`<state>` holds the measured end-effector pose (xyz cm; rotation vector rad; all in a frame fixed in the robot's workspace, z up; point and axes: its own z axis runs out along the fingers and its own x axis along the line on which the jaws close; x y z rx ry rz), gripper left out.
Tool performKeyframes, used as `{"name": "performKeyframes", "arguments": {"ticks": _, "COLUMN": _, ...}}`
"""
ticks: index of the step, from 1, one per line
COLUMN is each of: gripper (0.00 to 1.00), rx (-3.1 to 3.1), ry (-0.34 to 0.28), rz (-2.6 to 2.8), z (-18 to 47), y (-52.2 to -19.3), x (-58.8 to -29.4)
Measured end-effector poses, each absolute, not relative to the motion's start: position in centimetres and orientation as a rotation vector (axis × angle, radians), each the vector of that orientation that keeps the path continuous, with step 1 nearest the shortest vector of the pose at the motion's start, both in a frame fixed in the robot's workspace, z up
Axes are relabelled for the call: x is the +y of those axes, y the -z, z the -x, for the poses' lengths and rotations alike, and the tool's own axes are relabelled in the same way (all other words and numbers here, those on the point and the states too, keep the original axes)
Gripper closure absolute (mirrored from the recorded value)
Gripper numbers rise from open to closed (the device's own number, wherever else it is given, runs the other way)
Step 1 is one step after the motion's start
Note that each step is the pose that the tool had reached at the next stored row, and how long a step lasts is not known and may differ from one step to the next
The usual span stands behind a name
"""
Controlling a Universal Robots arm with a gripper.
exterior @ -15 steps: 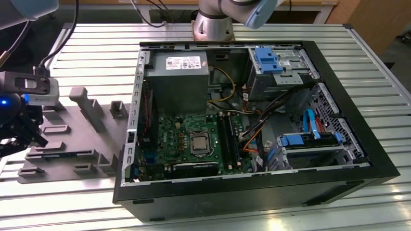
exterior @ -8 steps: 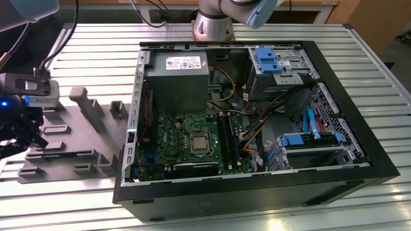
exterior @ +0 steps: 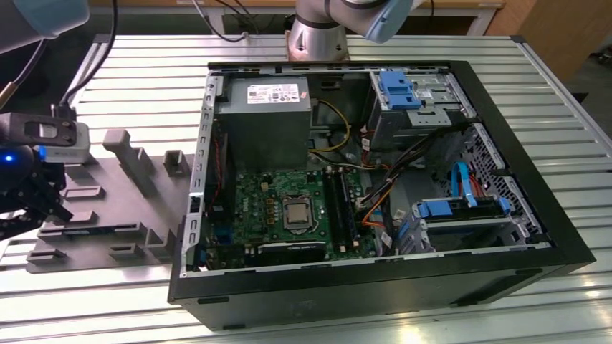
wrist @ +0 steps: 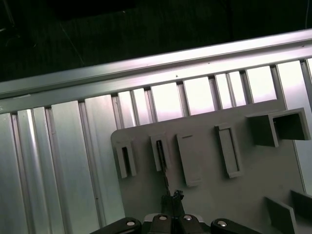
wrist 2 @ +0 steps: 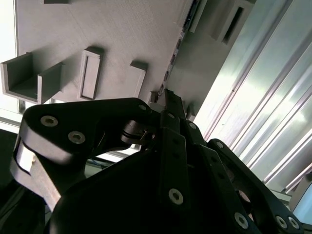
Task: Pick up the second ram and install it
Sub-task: 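Pick up the second ram and move it above second insertion slot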
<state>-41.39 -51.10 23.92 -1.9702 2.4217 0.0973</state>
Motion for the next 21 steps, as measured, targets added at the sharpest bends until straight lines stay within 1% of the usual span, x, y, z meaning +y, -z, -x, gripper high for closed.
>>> {"name": "performKeyframes", "arguments": {"ticks": 21, "gripper": 0.89, "rx": 2.320, "ry": -0.099, "rz": 2.093, "z": 41.0, "y": -22.8, "x": -51.1}}
